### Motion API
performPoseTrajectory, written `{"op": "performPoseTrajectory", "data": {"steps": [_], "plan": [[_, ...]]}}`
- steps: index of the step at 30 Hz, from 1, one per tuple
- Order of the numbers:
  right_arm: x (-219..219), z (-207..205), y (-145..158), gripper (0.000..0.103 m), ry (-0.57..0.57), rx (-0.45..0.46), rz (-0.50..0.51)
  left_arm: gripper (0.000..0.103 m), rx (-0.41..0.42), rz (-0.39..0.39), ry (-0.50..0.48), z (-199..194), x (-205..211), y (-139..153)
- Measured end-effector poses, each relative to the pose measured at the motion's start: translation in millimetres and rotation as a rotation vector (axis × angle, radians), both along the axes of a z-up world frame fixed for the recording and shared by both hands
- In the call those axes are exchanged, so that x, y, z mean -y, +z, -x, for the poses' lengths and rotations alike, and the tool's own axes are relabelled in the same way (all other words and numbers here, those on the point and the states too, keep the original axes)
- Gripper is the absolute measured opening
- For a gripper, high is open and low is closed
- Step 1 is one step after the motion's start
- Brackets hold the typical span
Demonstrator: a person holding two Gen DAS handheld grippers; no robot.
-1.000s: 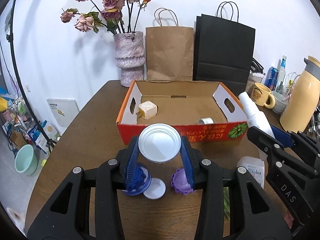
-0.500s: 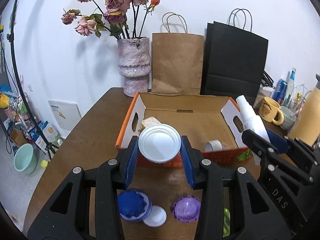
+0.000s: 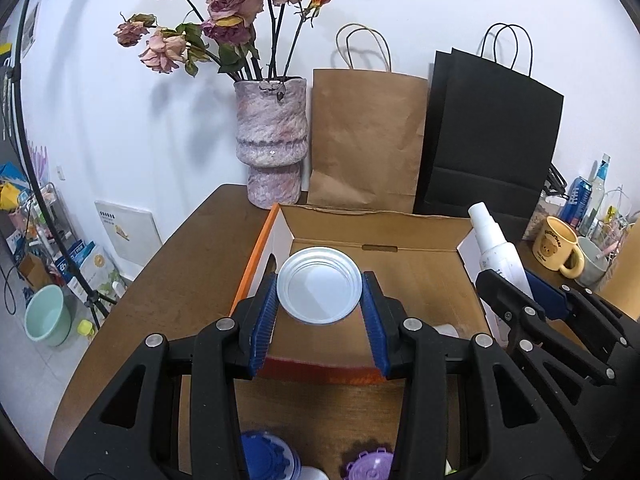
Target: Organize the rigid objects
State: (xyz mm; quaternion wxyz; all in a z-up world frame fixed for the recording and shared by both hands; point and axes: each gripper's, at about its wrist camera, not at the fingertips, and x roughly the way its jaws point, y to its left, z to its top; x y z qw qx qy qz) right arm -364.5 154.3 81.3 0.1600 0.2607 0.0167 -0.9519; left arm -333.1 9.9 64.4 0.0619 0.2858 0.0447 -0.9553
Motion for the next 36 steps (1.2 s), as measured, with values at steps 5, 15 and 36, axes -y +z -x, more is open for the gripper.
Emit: {"op": "performPoseTrajectory", "data": {"steps": [5, 15, 36], "plan": [[2.8, 21.2, -5.3, 0.031, -0.005, 0.022, -0.019, 0.037, 0.007, 0.002, 0.007, 17.6, 2.4, -1.8], [0.4, 59.3, -20.5, 0.031, -0.009, 0.087, -0.047, 0.037, 0.052, 0.015, 0.011, 53.6, 5.6, -12.7], [0.1, 89.3, -50.4, 0.032, -0.023, 0.214, -0.101, 0.08, 0.121, 0.039, -0.006, 83.6, 9.3, -35.2]]}}
